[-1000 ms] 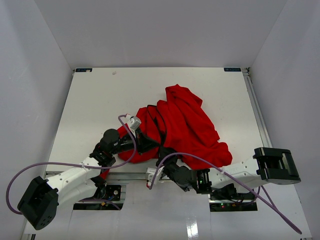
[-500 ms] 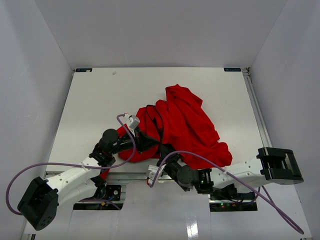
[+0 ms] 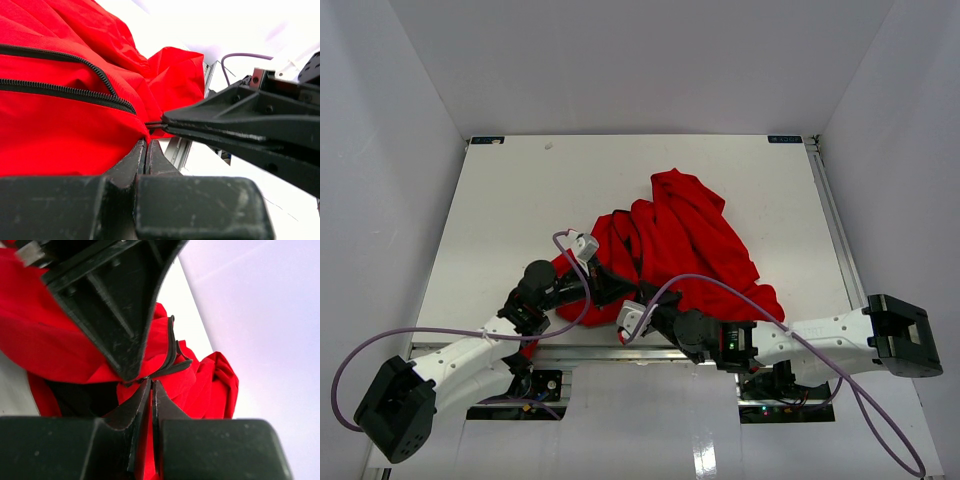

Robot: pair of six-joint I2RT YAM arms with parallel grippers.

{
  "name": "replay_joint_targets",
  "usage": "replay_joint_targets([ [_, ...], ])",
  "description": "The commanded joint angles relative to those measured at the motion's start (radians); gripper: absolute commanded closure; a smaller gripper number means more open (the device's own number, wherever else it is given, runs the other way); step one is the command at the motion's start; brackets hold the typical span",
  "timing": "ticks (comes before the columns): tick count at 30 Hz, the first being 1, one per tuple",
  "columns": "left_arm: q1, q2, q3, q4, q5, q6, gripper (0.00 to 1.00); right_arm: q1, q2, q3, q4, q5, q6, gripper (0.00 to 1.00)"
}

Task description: Zip up the jacket

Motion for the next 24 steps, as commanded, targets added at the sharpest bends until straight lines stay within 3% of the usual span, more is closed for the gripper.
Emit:
replay_joint_targets([
  [1, -0.003, -0.033, -0.011, 0.021, 0.053, 0.000, 1.00, -0.038, -0.021, 0.062, -0.076, -0.036, 0.092, 0.92],
  [11, -0.004, -0.046, -0.017, 0.031, 0.058, -0.004, 1.00, -0.084, -0.049, 0.092, -0.216, -0.159, 0.200, 0.92],
  [24, -0.003, -0.050, -0.017, 0.036, 0.062, -0.006, 1.00, -0.106, -0.012, 0.096, -0.200, -0.208, 0.211, 0.82],
])
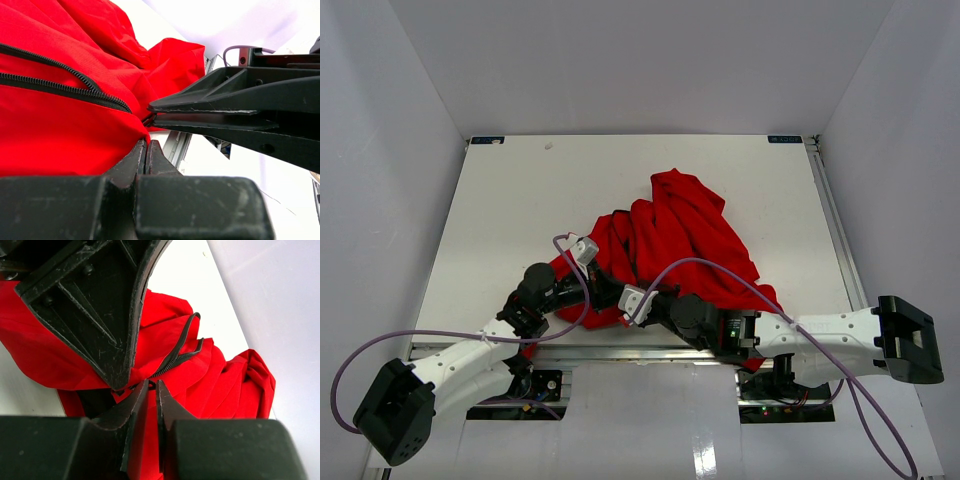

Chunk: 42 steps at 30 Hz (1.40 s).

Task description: Zip up the jacket

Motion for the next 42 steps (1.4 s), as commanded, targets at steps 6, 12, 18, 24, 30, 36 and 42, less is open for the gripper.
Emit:
replay_joint_targets([
  [6, -0.006, -0.035, 0.006, 0.053, 0.053, -0.007, 1.00, -0.012, 0.005, 0.015, -0.015, -0.059, 0.025, 0.76],
  [12, -0.004, -0.040, 0.003, 0.056, 0.053, -0.008, 1.00, -0.021, 0.012, 0.017, -0.015, -0.061, 0.032, 0.79],
  [18, -0.006, -0.045, -0.002, 0.061, 0.058, -0.011, 1.00, -0.046, 0.014, 0.022, -0.007, -0.086, 0.048, 0.92],
  [24, -0.005, -0.033, 0.003, 0.043, 0.060, -0.025, 1.00, -0.108, -0.005, 0.035, 0.052, -0.170, 0.083, 0.92],
  [30, -0.006, -0.055, 0.007, 0.034, 0.074, -0.042, 1.00, -0.197, -0.003, 0.029, 0.126, -0.255, 0.094, 0.92],
  [36, -0.005, -0.058, 0.010, 0.031, 0.082, -0.049, 1.00, -0.287, 0.005, 0.039, 0.163, -0.338, 0.122, 0.92],
  [42, -0.006, -0.048, 0.011, 0.037, 0.097, -0.057, 1.00, -0.347, 0.021, 0.051, 0.195, -0.411, 0.154, 0.92],
])
